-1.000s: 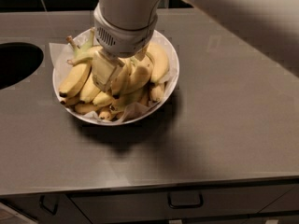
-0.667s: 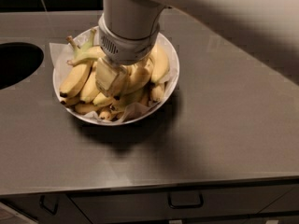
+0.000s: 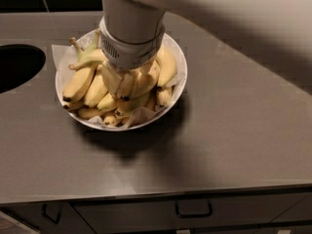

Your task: Pick banana from white bowl

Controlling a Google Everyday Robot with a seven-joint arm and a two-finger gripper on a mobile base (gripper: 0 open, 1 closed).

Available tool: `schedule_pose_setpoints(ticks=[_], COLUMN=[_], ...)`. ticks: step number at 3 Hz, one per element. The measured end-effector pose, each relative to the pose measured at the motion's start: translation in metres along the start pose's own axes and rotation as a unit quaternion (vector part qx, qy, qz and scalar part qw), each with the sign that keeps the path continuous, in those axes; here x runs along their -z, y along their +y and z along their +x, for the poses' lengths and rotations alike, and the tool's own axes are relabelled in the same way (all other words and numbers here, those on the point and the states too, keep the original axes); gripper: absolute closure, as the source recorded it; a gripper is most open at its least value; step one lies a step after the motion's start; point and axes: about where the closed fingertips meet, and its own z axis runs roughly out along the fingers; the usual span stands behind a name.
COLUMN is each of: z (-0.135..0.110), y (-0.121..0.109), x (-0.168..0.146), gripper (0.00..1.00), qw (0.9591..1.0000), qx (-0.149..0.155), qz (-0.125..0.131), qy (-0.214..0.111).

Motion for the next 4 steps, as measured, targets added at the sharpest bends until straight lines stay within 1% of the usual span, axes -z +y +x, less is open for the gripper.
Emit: schedule_pose_setpoints(ticks=[1, 2, 3, 4], z=[0.000, -0.008, -0.018, -0.025], y=[0.000, 0.001, 0.005, 0.009], x=[0.000, 0.019, 0.047, 0.067], gripper=[0.97, 1.00, 1.00, 1.00], qw=[1.0000, 0.9995, 0.9974, 0.9941], qx=[0.000, 0.013, 0.035, 0.050], qz=[0.000, 0.001, 0.006, 0.010], qy=[0.000, -0.028, -0.063, -0.095])
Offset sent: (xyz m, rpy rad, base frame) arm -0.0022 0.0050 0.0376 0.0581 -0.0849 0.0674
